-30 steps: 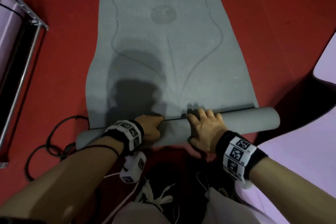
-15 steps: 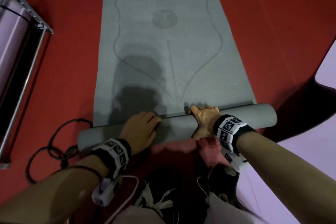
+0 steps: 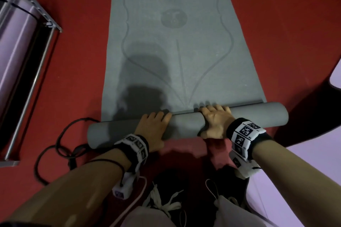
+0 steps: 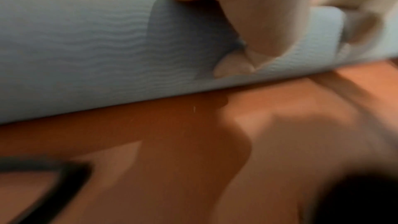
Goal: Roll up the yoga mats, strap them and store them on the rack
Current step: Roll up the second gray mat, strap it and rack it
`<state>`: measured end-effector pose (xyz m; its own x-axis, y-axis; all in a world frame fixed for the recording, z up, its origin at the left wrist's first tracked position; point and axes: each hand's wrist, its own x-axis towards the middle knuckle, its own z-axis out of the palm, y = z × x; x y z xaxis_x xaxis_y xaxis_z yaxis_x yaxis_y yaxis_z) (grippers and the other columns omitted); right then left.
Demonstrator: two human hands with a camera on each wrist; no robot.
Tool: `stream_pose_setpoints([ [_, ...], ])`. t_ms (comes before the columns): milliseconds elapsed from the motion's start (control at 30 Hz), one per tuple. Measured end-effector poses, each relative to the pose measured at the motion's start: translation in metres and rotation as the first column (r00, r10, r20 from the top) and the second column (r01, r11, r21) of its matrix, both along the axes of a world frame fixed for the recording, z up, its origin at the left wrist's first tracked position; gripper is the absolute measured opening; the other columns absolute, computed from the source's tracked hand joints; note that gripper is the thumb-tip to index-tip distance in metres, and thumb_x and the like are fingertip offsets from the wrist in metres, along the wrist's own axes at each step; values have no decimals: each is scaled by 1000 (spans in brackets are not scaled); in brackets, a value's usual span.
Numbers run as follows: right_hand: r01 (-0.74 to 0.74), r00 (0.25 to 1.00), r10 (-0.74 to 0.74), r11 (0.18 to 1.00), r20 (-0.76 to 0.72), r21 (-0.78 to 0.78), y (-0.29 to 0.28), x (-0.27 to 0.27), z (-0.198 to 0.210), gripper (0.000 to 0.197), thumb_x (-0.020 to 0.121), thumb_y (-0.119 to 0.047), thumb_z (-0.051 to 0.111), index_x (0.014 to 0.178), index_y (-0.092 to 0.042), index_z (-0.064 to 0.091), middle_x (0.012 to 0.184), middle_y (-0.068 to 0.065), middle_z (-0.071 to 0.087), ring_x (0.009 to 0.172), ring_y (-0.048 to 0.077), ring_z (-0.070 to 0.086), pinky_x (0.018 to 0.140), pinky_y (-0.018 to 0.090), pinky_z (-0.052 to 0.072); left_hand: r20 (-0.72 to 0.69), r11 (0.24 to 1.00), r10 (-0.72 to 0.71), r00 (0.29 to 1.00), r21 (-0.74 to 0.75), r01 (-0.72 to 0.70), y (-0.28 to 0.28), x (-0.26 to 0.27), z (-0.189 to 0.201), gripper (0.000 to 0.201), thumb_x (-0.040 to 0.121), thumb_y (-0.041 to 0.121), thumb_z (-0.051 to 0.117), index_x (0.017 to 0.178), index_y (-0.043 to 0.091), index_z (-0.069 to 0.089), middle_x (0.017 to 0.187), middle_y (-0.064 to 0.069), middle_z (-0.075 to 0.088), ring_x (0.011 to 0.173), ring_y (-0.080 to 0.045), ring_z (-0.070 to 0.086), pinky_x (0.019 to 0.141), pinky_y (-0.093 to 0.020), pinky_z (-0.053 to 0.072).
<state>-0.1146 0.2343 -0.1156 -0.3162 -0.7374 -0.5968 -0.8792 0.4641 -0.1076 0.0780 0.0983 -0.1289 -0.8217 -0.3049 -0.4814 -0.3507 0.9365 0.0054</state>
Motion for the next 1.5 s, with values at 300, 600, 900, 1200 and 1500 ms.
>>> stream_pose_setpoints([
  [300, -86, 977, 61, 990, -202, -115, 1, 13, -9, 98, 66, -62, 71, 145, -21, 28, 136, 3, 45, 126, 27, 43, 109, 48, 24, 164, 903, 200, 966, 353, -247, -43, -41, 9, 55, 76, 14, 60, 129, 26, 52, 123, -5, 60, 112, -28, 57, 84, -27, 43],
  [600, 34, 993, -35, 999, -108, -18, -10, 4, -4, 92, 57, -63, 75, 132, -26, 36, 129, 0, 52, 122, 29, 47, 98, 48, 32, -130, 981, 141, 981, 148, -122, -18, 0, 12, 87, 52, 34, 52, 137, 19, 44, 128, -8, 49, 115, -32, 49, 95, -38, 37],
  [900, 61, 997, -57, 997, -60, 55, -28, -7, 12, 84, 53, -56, 80, 126, -33, 44, 116, -2, 63, 113, 24, 57, 89, 38, 35, -23, 993, 65, 998, -93, -66, -5, 18, 0, 116, 59, 32, 70, 152, 23, 2, 149, -11, 28, 132, -32, 33, 112, -52, 23],
  [1200, 136, 945, -208, 952, 254, 272, -23, -8, 17, 106, 52, -46, 88, 144, -35, 38, 129, -5, 59, 113, 21, 58, 88, 30, 52, 43, 993, 44, 998, 105, -49, -21, 10, 10, 89, 68, 33, 61, 147, 30, 19, 128, -2, 47, 112, -26, 52, 88, -35, 44],
  [1500, -165, 974, 176, 982, -145, 90, -1, 30, 14, 121, 65, -82, 57, 154, -19, 6, 144, 7, 30, 129, 32, 33, 103, 52, 29, 230, 930, 142, 963, 302, -209, -45, -20, 22, 63, 69, 19, 62, 127, 36, 43, 108, -3, 62, 98, -27, 60, 71, -29, 43],
])
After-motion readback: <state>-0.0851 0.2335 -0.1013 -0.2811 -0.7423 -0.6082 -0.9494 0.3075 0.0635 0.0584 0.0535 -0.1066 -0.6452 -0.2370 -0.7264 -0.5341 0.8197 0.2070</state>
